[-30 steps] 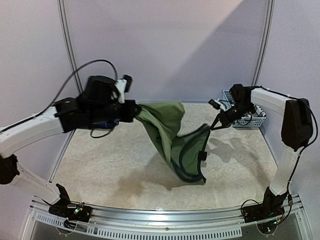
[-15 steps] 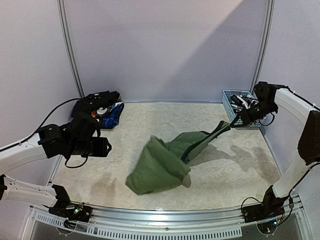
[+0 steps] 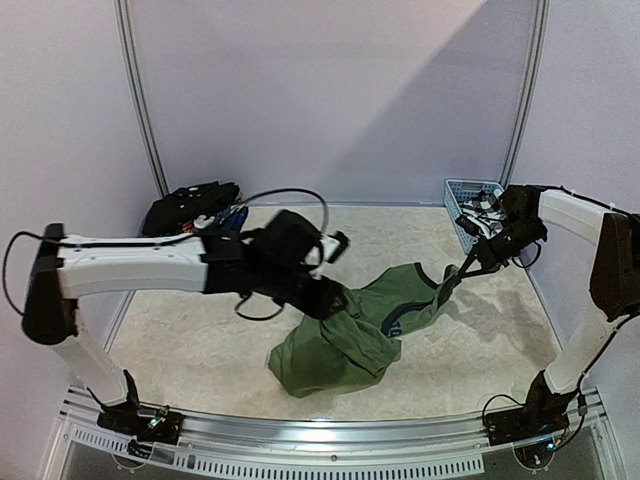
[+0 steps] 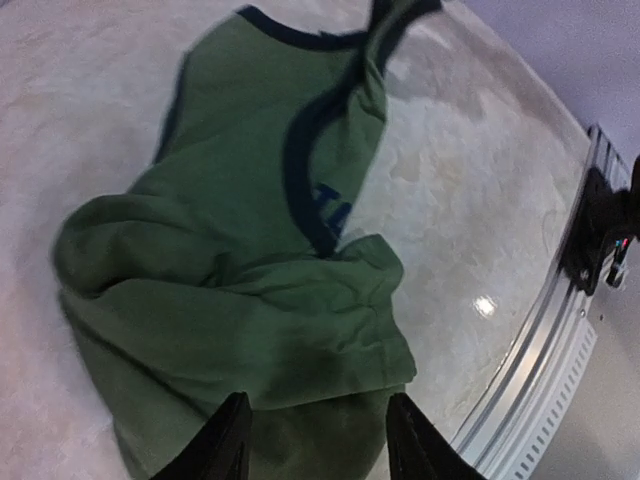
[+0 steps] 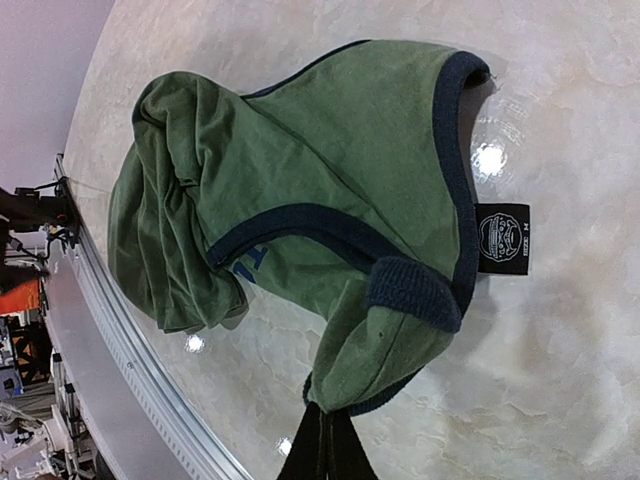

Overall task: Fold and stack the mixed laundry pile
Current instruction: Adjust the crumpled tank top at the center of the board.

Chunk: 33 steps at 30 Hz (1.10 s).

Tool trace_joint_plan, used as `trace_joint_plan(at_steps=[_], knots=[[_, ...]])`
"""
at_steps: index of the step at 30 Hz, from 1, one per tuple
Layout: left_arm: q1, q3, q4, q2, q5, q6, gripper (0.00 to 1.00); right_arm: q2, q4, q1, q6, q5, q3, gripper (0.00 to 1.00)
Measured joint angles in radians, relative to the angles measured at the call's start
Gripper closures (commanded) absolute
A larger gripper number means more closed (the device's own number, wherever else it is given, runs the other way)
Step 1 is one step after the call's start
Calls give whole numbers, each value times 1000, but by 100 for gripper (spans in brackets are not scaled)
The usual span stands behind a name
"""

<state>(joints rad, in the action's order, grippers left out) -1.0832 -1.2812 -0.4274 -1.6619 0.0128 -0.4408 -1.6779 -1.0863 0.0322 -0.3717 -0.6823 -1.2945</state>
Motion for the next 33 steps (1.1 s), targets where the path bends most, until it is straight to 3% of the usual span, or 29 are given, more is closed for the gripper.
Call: trace_joint_plan(at_steps=[5, 12, 17, 23, 28, 33], knots=[[-115, -209, 6, -299, 26, 57, 49, 0, 14, 0, 0, 0, 0, 100], [-166, -497, -74, -581, 135, 83, 47, 0, 17, 0, 0, 0, 0, 100], [-169, -633, -159, -705, 181, 116, 56, 0, 18, 0, 0, -1, 0, 100], [-169, -636, -209, -732, 175, 148, 88, 0, 20, 0, 0, -1, 0, 100], [-169, -617, -225, -698, 185, 161, 98, 0, 21, 0, 0, 0, 0, 100], [-160, -481, -278, -434, 231, 199, 100, 0, 21, -24, 1, 0, -12, 100]])
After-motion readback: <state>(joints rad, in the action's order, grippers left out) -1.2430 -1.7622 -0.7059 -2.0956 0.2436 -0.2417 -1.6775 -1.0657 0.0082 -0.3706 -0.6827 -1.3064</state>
